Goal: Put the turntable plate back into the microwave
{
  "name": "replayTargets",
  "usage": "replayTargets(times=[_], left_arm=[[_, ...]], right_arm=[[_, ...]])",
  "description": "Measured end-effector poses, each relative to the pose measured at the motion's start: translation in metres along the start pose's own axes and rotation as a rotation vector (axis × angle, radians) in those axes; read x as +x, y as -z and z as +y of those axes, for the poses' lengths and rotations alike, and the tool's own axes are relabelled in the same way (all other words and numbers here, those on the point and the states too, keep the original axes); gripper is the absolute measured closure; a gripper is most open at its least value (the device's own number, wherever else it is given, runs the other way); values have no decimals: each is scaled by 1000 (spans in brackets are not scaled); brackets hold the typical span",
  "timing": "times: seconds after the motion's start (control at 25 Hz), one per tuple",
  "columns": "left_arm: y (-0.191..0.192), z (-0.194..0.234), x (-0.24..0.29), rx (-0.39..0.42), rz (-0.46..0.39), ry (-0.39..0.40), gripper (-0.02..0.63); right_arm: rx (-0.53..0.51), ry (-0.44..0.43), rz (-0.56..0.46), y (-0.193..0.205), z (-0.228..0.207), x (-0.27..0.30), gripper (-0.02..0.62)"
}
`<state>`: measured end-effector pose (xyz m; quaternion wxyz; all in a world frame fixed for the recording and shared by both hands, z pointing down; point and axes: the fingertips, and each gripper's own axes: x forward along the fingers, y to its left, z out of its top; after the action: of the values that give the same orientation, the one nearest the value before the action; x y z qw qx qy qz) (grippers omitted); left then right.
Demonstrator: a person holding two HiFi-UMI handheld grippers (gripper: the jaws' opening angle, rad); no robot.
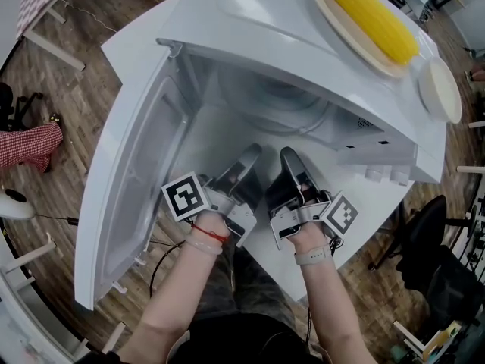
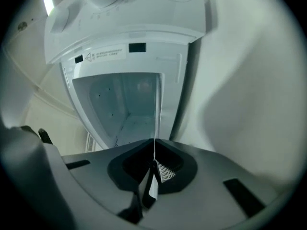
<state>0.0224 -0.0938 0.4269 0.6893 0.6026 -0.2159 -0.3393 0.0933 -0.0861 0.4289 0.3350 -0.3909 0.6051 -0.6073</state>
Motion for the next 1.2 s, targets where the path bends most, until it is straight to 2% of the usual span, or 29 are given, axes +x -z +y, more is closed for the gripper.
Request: replayTargets(times=[0.12, 0.24, 0.48, 0.96, 1.08, 1.2], left_arm=[[5, -3, -5, 33, 13, 1, 594], [12, -4, -8, 73, 33, -13, 594], [27, -3, -22, 98, 45, -39, 594], [70, 0, -60, 326, 164, -181, 594], [75, -15, -65, 379, 180, -141, 594], [83, -23, -72, 410, 194, -136, 594]], right_arm=[[-76, 17, 58, 11, 1, -4, 571], [-101, 24, 94, 21, 1, -10, 572], [-214, 33, 163, 37, 7, -26, 574], [-400, 49, 264, 51, 23, -64, 575], [-416, 42, 278, 58, 29, -71, 575], [-440, 32, 292, 66, 35, -79, 575]])
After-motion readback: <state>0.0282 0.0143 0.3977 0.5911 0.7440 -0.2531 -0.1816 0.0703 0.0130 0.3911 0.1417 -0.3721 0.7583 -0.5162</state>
